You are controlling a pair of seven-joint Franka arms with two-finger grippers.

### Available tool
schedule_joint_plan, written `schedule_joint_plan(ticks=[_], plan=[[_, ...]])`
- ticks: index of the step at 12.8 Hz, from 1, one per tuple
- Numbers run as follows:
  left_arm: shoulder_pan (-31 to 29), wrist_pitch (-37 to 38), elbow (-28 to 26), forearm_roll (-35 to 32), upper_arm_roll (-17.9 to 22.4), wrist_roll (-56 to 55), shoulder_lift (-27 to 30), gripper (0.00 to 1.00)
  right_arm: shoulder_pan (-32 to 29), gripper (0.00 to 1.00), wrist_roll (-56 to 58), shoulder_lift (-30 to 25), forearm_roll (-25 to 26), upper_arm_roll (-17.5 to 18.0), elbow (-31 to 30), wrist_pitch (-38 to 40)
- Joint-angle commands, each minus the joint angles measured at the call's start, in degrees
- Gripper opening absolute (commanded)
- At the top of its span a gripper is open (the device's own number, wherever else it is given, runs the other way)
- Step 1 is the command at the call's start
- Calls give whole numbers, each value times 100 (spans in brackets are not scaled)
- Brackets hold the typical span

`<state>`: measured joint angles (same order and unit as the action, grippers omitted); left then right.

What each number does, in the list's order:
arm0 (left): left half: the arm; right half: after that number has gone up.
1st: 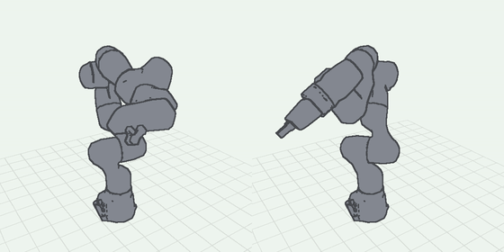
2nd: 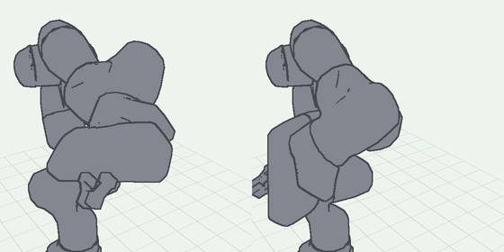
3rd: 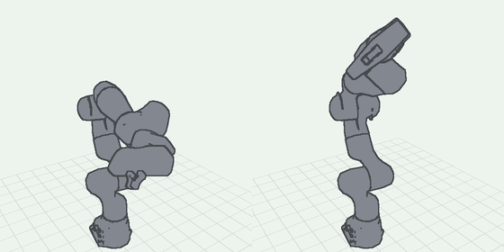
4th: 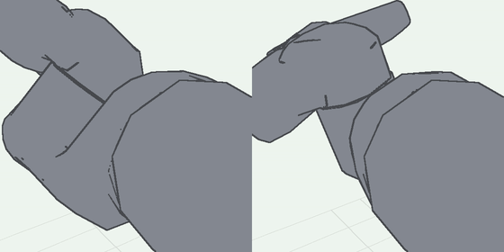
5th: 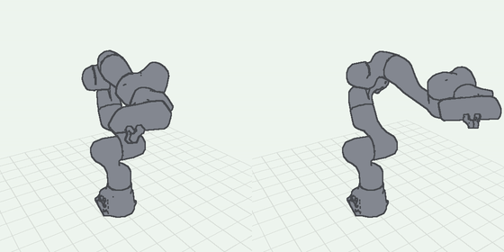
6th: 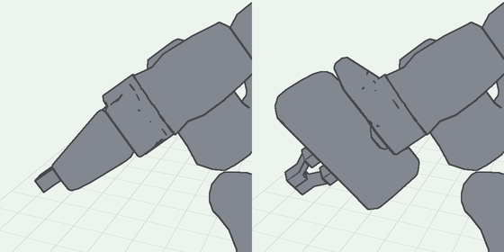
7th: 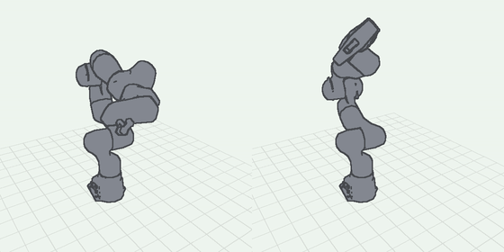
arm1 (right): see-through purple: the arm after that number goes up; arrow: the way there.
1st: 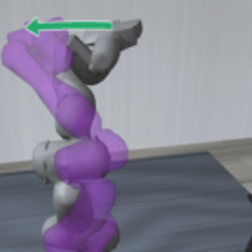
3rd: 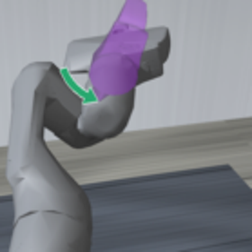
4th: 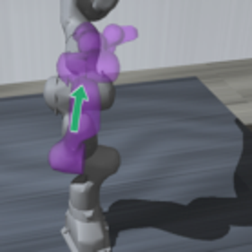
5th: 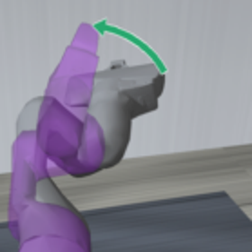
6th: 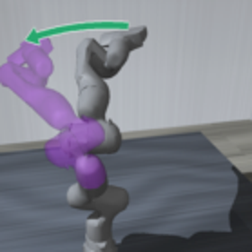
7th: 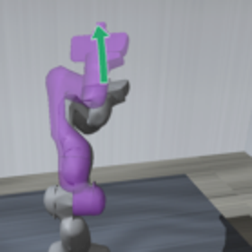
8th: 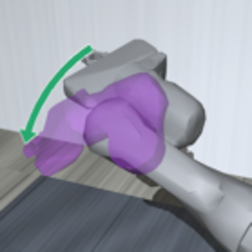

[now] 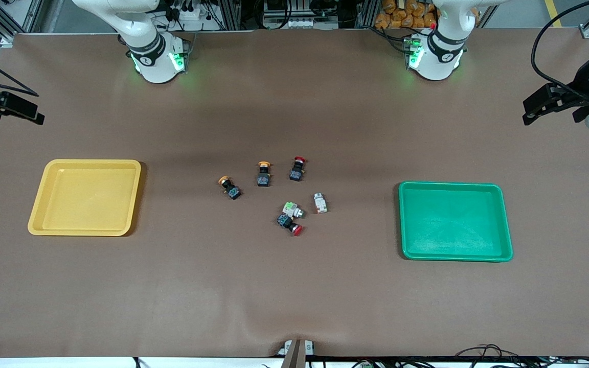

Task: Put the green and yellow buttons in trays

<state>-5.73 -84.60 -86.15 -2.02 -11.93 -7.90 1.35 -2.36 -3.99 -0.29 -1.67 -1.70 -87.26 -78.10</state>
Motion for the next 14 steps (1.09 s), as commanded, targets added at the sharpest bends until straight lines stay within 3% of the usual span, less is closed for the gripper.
schedule_joint_plan(ticks=[1, 7, 14], plan=[[-51, 101, 37, 87, -55, 95, 93, 100, -81, 100, -50, 11, 61, 74, 77, 66], [-304, 276, 55, 314, 111, 481, 76, 100, -90, 100, -50, 11, 61, 74, 77, 58], [-394, 374, 55, 430, 33, 491, 85, 100, -90, 100, -50, 11, 61, 56, 77, 58]])
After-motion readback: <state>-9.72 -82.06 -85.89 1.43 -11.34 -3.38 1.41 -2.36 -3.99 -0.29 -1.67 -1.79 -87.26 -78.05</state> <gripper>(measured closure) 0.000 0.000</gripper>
